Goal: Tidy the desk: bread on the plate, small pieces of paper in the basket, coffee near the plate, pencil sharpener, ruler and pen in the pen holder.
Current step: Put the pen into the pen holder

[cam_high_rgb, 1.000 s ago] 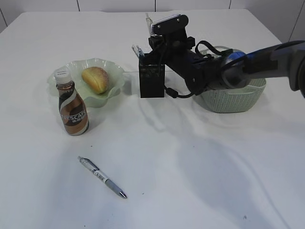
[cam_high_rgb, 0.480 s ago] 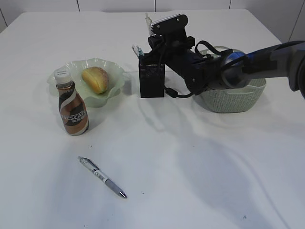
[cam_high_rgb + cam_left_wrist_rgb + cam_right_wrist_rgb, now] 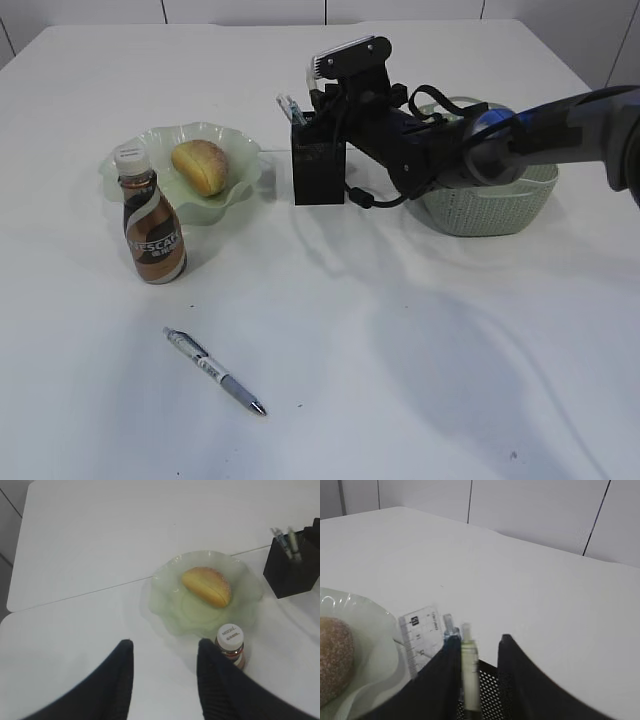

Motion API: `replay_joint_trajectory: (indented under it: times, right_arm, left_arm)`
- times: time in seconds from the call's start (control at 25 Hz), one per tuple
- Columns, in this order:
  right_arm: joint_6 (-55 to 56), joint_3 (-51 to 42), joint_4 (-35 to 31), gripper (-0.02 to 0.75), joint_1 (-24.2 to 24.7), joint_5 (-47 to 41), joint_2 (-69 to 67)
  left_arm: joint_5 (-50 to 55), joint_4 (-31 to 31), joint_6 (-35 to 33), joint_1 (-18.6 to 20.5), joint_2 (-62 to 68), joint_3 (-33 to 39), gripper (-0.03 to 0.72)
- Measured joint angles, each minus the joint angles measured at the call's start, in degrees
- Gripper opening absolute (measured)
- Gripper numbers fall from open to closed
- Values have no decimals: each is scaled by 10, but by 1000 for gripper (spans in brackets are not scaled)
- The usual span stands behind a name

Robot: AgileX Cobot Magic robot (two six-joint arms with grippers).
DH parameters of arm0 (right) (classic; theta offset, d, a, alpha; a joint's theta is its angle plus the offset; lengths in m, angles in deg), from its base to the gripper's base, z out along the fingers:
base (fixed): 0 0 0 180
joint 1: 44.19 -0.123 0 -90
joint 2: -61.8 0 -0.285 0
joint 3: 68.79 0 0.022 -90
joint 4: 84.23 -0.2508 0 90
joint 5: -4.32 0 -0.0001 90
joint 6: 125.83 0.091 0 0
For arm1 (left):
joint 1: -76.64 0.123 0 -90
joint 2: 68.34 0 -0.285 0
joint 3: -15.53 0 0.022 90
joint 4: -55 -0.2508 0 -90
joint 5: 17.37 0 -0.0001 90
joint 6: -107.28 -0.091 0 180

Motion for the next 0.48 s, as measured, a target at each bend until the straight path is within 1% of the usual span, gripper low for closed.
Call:
replay_joint_trajectory:
  times: [0.04, 0.08, 0.24, 0.36, 0.48]
  right_arm:
    - [0, 0, 0, 195, 0, 0, 0]
    - [0, 0, 1, 241, 0, -7, 0]
    - [0, 0, 1, 323, 0, -10, 0]
    - [0, 0, 1, 341, 0, -24, 0]
    - [0, 0, 1, 346, 0, -80, 17]
  left_arm:
    - [-1, 1, 0, 0, 0, 0, 295]
    - [-1, 1, 0, 0, 0, 0, 295]
    - [-4, 1, 0, 0, 0, 0, 295]
    - [-6, 1, 0, 0, 0, 0, 295]
    - [-9, 1, 0, 0, 0, 0, 295]
